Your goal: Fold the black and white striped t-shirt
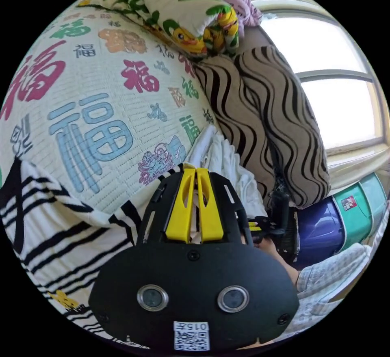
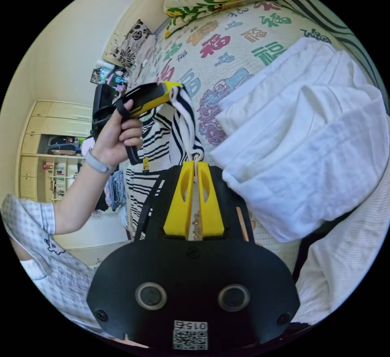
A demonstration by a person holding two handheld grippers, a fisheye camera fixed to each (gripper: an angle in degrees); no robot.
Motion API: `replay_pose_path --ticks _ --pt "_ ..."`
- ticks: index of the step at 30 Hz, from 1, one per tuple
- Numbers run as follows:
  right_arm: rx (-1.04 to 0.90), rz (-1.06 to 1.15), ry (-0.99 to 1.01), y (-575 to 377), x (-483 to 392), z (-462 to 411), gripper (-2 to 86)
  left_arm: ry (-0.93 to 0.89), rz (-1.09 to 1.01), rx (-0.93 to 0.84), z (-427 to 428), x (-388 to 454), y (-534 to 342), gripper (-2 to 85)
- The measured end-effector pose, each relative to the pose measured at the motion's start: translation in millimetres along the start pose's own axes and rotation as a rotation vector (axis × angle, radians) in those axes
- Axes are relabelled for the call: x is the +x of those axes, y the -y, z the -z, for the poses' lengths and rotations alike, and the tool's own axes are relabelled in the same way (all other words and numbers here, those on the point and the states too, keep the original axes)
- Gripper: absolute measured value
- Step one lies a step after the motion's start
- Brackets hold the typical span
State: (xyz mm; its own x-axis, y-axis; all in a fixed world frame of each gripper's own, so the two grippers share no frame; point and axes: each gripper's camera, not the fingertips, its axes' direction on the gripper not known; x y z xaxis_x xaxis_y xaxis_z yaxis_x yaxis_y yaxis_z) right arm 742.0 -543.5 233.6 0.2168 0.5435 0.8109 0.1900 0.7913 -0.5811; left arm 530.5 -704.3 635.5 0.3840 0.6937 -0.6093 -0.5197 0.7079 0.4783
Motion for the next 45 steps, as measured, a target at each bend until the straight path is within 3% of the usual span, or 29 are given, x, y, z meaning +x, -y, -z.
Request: replay_pose_path --ticks 9,12,16,19,25,27,31,34,36,41,45 --pt "-0.097 -0.040 -0.181 0.5 -2.5 -50.6 -0.1 0.285 -0.455 -0.446 -100.6 78.6 44.8 -0.4" --pt "-0.023 -0.017 -0.224 -4.4 -16.3 -54.4 -0.3 0.327 -0.511 -0.525 -105.1 96.7 54.7 0.0" --pt "0.066 0.122 -0.073 13.9 -47.6 -73.2 -0.5 0.336 -0.511 -0.615 -107.9 101.3 62.4 0.9" --pt "0.009 0.130 -0.249 50.8 -53.4 -126.9 -0.6 0.263 -0.423 -0.617 -90.6 89.6 73.0 2.1" --pt "-0.017 0.029 -0.443 78.7 -43.0 -193.9 -0.7 -0.078 -0.272 -0.473 4.8 64.0 93.6 3.2" --pt "-0.012 0.019 -0.478 81.3 -43.8 -210.6 -0.7 -0.270 -0.247 -0.350 58.7 55.8 93.7 3.4" --pt "0.002 0.008 -0.454 85.0 -47.8 -226.8 -0.6 -0.413 -0.272 -0.109 159.7 38.5 53.6 3.9" --pt "0.035 0.035 -0.397 82.5 -61.6 -231.1 -0.5 -0.339 -0.213 0.100 254.7 -0.8 -30.0 4.2" --pt "0.022 0.105 -0.322 81.3 -82.8 -241.3 -0.3 -0.171 -0.068 0.236 331.3 -47.4 -121.2 4.5" --pt "-0.097 0.262 -0.148 91.9 -148.8 -309.2 0.7 0.280 0.325 0.340 479.7 -133.8 -319.9 5.8" --pt "-0.324 0.326 0.082 110.9 -216.9 -432.3 3.0 0.366 0.521 0.359 588.5 -183.8 -443.6 6.5"
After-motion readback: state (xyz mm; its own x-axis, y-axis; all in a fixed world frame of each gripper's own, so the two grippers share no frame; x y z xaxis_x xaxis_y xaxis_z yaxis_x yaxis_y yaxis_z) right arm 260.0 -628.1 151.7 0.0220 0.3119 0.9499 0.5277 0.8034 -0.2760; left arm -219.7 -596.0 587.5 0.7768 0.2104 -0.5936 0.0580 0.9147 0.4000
